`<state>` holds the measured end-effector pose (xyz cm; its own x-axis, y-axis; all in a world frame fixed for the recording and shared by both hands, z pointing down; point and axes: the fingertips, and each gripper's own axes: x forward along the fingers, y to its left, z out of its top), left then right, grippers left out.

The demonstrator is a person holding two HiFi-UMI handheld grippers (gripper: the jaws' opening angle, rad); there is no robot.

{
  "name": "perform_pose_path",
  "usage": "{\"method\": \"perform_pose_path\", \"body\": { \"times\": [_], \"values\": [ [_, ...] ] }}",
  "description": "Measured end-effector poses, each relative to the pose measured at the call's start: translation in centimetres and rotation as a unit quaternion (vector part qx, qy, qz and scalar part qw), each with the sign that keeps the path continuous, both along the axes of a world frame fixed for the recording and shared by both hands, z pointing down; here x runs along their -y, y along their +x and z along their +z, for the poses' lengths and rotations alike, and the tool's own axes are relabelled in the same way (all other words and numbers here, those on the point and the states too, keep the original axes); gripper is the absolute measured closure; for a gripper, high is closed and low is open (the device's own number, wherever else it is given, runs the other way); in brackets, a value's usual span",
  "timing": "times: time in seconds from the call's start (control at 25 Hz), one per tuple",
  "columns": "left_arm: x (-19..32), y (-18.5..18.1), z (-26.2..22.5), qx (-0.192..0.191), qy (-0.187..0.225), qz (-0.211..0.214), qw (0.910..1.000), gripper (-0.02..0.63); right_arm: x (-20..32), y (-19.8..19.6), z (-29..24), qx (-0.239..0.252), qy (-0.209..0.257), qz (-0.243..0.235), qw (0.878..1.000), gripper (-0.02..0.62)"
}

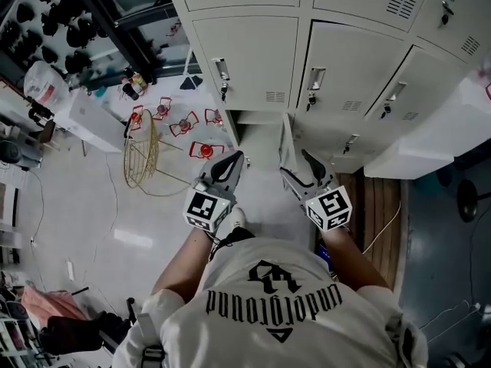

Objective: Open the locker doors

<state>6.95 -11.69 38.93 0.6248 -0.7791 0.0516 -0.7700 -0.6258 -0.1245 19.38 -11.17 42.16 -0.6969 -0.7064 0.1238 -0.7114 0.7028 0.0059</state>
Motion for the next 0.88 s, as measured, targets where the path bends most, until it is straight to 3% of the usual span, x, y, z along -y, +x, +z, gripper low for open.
{"method": "perform_pose_path", "body": {
  "times": [0.48, 0.88],
  "values": [
    [1.7, -2.5, -1.6, 0.001, 0.01, -0.009, 0.9999, 0.598, 1.6, -3.7, -2.2, 0.014, 0.015, -0.022, 1.0, 0.308],
    [6.0, -9.4, -3.8, -0.009, 0.026, 0.014, 0.9995, 0.598, 5.9, -12.0, -4.5, 0.012, 0.028, -0.016, 0.999, 0.314]
  ]
}}
